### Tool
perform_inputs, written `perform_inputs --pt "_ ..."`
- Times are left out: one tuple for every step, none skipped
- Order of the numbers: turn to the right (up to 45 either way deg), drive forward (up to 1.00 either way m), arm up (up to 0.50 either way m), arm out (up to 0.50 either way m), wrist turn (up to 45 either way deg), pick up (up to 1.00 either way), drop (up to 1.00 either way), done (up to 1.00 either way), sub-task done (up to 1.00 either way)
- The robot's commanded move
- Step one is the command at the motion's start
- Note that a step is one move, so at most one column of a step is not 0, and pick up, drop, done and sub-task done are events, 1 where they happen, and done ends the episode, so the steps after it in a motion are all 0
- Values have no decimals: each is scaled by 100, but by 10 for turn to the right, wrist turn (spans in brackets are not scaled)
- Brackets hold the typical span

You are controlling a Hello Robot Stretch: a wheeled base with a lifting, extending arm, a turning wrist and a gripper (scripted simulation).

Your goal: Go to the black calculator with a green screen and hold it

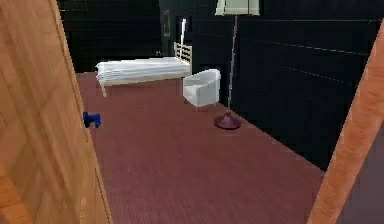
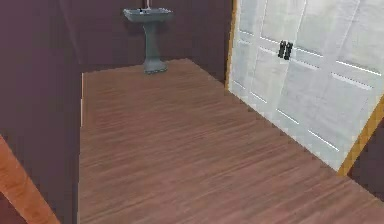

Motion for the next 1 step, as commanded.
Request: perform_inputs --pt "0 100 0 0 0 0 0 0 0"
